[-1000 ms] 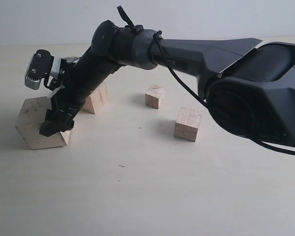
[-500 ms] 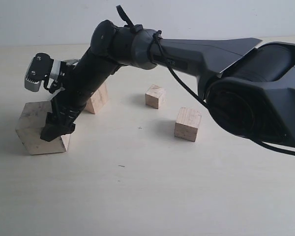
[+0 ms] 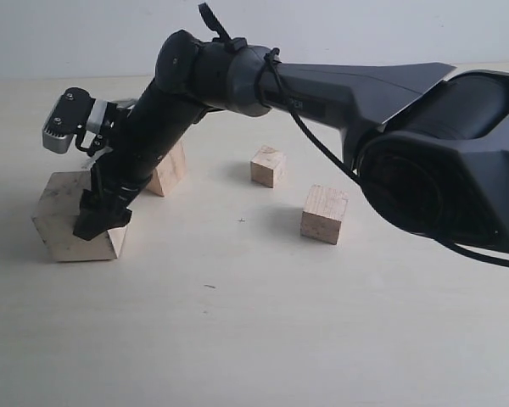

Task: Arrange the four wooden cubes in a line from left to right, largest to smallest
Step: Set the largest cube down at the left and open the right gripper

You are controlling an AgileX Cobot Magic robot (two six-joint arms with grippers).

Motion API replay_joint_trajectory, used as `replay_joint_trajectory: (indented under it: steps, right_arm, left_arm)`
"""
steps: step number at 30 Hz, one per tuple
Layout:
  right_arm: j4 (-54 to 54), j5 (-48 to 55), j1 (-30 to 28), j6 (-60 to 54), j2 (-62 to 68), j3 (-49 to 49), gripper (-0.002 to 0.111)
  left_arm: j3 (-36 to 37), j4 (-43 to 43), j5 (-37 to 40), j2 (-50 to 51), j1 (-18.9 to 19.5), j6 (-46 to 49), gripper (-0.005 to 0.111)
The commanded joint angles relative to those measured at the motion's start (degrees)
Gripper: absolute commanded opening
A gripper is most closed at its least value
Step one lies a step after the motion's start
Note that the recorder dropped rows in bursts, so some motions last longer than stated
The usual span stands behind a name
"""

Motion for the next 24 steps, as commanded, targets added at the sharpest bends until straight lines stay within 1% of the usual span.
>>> replay_joint_trajectory:
  steps: [1, 6, 11, 24]
  right_arm:
    - [-4.6, 2.0, 0.1, 1.8, 0.0, 0.0, 0.064]
    - [-5.4, 2.6, 0.1, 3.4, 0.0, 0.0, 0.065]
    - [-6.5, 4.6, 0.0, 3.9, -0.2, 0.0, 0.078]
    - [-6.5, 5.8, 0.0, 3.9, -2.3, 0.0, 0.093]
  left_arm:
    - [0.0, -0.3, -0.2, -0.3, -0.2, 0.1, 0.000]
    - [0.0, -0.3, -0.2, -0.3, -0.2, 0.1, 0.000]
    - [0.0, -0.3, -0.2, -0.3, -0.2, 0.1, 0.000]
    - [0.0, -0.3, -0.2, -0.3, -0.2, 0.1, 0.000]
